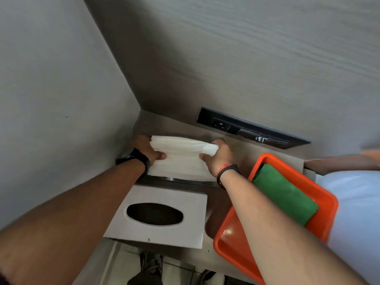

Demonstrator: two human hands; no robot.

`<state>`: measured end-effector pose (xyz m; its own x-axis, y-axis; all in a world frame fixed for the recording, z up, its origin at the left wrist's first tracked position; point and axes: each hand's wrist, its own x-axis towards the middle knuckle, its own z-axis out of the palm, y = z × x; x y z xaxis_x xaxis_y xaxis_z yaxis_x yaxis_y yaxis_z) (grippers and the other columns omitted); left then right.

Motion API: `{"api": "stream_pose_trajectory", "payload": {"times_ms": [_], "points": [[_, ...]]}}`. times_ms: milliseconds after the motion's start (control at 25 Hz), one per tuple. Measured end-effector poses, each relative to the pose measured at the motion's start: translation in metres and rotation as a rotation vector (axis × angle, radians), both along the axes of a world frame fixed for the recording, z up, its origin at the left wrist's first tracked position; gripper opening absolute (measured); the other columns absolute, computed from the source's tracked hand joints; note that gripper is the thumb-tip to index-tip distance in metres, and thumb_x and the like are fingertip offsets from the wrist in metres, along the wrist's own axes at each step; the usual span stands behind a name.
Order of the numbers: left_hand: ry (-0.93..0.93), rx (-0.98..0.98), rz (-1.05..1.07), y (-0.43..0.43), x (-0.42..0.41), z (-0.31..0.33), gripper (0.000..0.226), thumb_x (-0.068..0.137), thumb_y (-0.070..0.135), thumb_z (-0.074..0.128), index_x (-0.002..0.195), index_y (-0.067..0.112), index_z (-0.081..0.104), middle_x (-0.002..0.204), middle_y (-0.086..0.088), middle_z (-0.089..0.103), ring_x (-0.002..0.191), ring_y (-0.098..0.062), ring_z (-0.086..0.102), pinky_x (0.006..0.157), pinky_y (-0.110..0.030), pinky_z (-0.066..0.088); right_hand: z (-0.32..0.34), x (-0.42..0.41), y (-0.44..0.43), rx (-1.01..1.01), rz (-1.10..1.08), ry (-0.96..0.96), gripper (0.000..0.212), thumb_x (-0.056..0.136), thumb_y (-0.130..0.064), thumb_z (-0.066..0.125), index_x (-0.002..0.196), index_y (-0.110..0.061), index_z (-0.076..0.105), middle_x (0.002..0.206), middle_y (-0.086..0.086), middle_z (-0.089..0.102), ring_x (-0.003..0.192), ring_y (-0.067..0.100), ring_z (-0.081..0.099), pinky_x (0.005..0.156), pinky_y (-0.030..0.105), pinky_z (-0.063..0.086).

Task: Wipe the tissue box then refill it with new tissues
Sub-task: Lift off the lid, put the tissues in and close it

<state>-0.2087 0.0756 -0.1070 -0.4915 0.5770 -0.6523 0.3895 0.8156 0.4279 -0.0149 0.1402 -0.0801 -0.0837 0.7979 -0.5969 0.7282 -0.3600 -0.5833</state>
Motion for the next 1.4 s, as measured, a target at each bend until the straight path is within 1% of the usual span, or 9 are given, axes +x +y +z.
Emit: {"api": "stream_pose_trajectory", "payload": {"times_ms": [240, 400, 560, 680, 800, 880, 1000, 1120, 1400], "points": [[-0.028, 0.031, -0.033, 0.004, -0.01, -0.038, 0.069, 0.056, 0.031, 0.089, 0.115, 0.01, 0.061, 0.116, -0.011, 0.064, 0.102, -0.03, 0.06, 0.092, -0.042, 0.049, -0.029, -0.008, 0.003, -0.008, 0.011, -0.134, 0.042, 0.081, -0.023, 0.072, 0.118, -0.018, 0.053, 0.116, 0.013, 0.055, 0.102, 0.032, 0.057, 0.078, 0.028, 0.042], [0.107, 0.064, -0.124, -0.001, -0.005, -0.022, 0.076, 0.055, 0.035, 0.089, 0.12, 0.015, 0.055, 0.117, -0.01, 0.062, 0.1, -0.029, 0.059, 0.086, -0.04, 0.051, -0.028, -0.008, -0.003, -0.008, 0.069, -0.203, 0.048, 0.083, -0.027, 0.07, 0.124, -0.017, 0.047, 0.127, 0.016, 0.049, 0.11, 0.036, 0.055, 0.086, 0.034, 0.045], [0.525, 0.341, -0.539, -0.02, 0.012, 0.003, 0.079, 0.054, 0.027, 0.089, 0.123, 0.014, 0.053, 0.121, -0.016, 0.055, 0.101, -0.038, 0.055, 0.079, -0.044, 0.049, -0.019, -0.006, -0.022, 0.23, 0.35, -0.434, 0.067, 0.082, -0.035, 0.068, 0.138, -0.022, 0.032, 0.134, 0.016, 0.037, 0.12, 0.036, 0.043, 0.094, 0.044, 0.044], [0.608, 0.426, -0.858, -0.024, 0.012, 0.001, 0.086, 0.038, 0.026, 0.095, 0.117, 0.012, 0.063, 0.124, -0.019, 0.059, 0.106, -0.039, 0.059, 0.083, -0.049, 0.05, -0.015, 0.002, -0.031, 0.369, 0.572, -0.455, 0.071, 0.083, -0.037, 0.066, 0.142, -0.028, 0.027, 0.147, 0.014, 0.024, 0.135, 0.035, 0.026, 0.105, 0.045, 0.034], [0.491, 0.171, -0.996, -0.021, 0.011, -0.003, 0.105, 0.065, 0.043, 0.081, 0.148, 0.017, 0.02, 0.155, -0.011, 0.022, 0.14, -0.032, 0.025, 0.113, -0.049, 0.024, -0.019, 0.011, -0.028, 0.222, 0.633, -0.379, 0.084, 0.082, -0.046, 0.065, 0.148, -0.031, 0.014, 0.155, 0.009, 0.013, 0.14, 0.033, 0.02, 0.11, 0.045, 0.031], [0.446, 0.131, -0.988, -0.015, 0.011, -0.005, 0.102, 0.075, 0.046, 0.071, 0.15, 0.019, 0.007, 0.156, -0.006, 0.018, 0.141, -0.028, 0.02, 0.116, -0.044, 0.017, -0.021, 0.012, -0.024, 0.181, 0.604, -0.363, 0.088, 0.081, -0.051, 0.064, 0.148, -0.032, 0.01, 0.151, 0.009, 0.021, 0.134, 0.033, 0.029, 0.107, 0.046, 0.037], [0.421, 0.167, -0.995, -0.008, 0.011, -0.007, 0.077, 0.083, 0.04, 0.065, 0.145, 0.02, 0.025, 0.144, -0.004, 0.04, 0.129, -0.027, 0.037, 0.109, -0.04, 0.027, -0.023, 0.009, -0.016, 0.198, 0.545, -0.39, 0.064, 0.088, -0.045, 0.057, 0.143, -0.027, 0.03, 0.135, 0.012, 0.041, 0.122, 0.034, 0.042, 0.1, 0.046, 0.041], [0.417, 0.18, -1.009, -0.004, 0.01, -0.006, 0.06, 0.088, 0.032, 0.06, 0.141, 0.022, 0.035, 0.137, -0.003, 0.048, 0.123, -0.026, 0.043, 0.104, -0.04, 0.033, -0.023, 0.008, -0.015, 0.21, 0.5, -0.361, 0.042, 0.093, -0.032, 0.055, 0.132, -0.02, 0.047, 0.13, 0.013, 0.047, 0.119, 0.034, 0.044, 0.098, 0.047, 0.042], [0.431, 0.366, -0.87, -0.001, 0.006, -0.007, 0.047, 0.074, 0.01, 0.073, 0.119, 0.011, 0.061, 0.116, -0.015, 0.063, 0.103, -0.039, 0.058, 0.087, -0.046, 0.045, -0.024, 0.005, -0.017, 0.325, 0.463, -0.339, 0.044, 0.092, -0.02, 0.056, 0.135, -0.017, 0.045, 0.133, 0.015, 0.044, 0.122, 0.034, 0.043, 0.098, 0.047, 0.043]]}}
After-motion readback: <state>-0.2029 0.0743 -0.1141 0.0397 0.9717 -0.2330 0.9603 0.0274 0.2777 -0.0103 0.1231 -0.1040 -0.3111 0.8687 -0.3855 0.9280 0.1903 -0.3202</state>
